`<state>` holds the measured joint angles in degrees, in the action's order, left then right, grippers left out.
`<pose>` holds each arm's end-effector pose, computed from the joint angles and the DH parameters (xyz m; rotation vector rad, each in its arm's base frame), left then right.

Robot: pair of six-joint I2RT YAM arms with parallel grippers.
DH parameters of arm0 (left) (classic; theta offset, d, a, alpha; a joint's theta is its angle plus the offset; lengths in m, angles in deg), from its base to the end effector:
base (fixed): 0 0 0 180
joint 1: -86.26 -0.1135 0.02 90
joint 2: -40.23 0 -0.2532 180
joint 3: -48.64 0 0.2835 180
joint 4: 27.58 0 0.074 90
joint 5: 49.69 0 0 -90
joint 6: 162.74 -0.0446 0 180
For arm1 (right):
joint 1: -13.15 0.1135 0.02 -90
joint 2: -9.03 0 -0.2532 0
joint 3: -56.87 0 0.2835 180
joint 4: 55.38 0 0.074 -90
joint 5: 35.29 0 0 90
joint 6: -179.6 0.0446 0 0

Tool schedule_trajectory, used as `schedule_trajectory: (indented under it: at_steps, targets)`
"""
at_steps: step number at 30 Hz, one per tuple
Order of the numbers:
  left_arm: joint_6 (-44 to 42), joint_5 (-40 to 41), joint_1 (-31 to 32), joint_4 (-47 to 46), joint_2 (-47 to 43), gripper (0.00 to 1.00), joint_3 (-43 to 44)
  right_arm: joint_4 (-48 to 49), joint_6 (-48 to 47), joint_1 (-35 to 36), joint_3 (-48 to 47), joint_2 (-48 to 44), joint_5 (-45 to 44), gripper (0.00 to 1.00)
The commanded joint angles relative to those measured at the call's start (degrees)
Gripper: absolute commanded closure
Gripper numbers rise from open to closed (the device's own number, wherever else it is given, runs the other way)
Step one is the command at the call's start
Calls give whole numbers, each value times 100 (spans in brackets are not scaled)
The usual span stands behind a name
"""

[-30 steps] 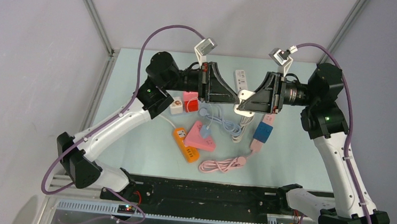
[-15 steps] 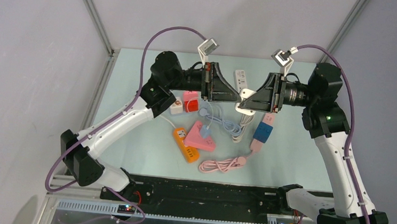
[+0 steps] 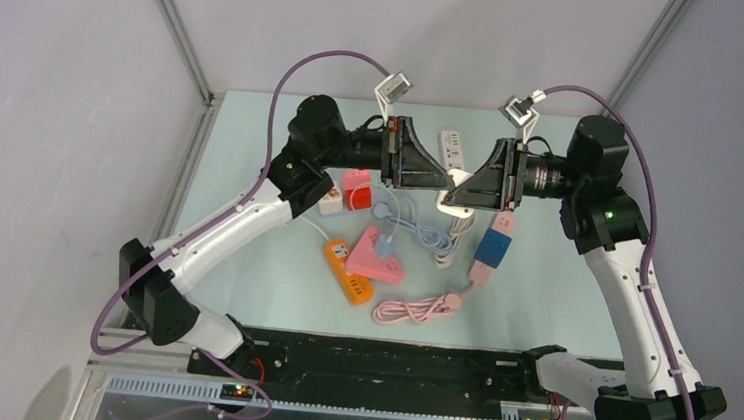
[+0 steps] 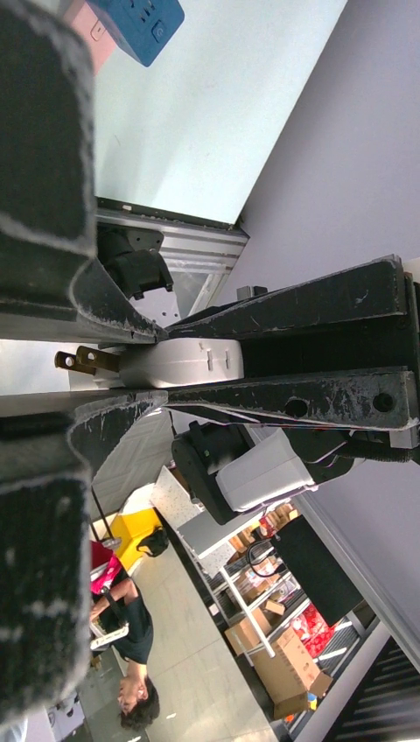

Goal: Insert the plug
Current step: Adjust the plug.

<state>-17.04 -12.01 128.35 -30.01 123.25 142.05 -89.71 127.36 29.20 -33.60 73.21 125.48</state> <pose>0.2486 -0.2721 0.4384 0.7495 1.6214 -1.9275 0.2303 0.1101 0.4546 -0.6896 1.8134 1.6949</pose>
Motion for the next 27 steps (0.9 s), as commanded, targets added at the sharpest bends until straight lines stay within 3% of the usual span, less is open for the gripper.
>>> schedule_trajectory:
  at_steps: [1, 2, 3, 4, 5, 7, 11, 15, 17, 20, 24, 27]
  targets:
    - [-69, -92, 72, -310, 42, 98, 341, -197, -45, 95, -146, 115, -94, 100]
    - [-77, -93, 72, -310, 44, 99, 347, -237, -60, 97, -146, 113, -114, 100]
    - [-82, -94, 76, -312, 47, 100, 365, -261, -87, 99, -150, 108, -168, 94]
    - [-96, -86, 74, -311, 47, 100, 373, -325, -112, 99, -149, 101, -216, 86]
    - [-100, -44, 74, -310, 45, 100, 403, -371, -186, 100, -147, 61, -356, 69]
    - [-110, 104, 67, -315, 29, 100, 452, -492, -311, 97, -149, -12, -583, 57]
    - [-103, 565, 22, -311, -41, 100, 526, -400, -183, 107, -35, -280, -1226, 48]
    - [19, 943, -50, -314, -51, 100, 604, 777, 619, 132, 585, -777, -1961, 41]
    - [102, 1103, -79, -330, -36, 100, 604, 1532, 998, 151, 885, -924, -2238, 40]
    - [214, 1293, -107, -377, -6, 100, 600, 1697, 1228, 200, 1003, -953, -2608, 42]
    - [360, 1470, -119, -509, 15, 100, 553, 1812, 1473, 283, 1033, -886, -2928, 69]
    - [449, 1560, -124, -691, 3, 100, 483, 2003, 1601, 419, 1158, -944, -3309, 68]
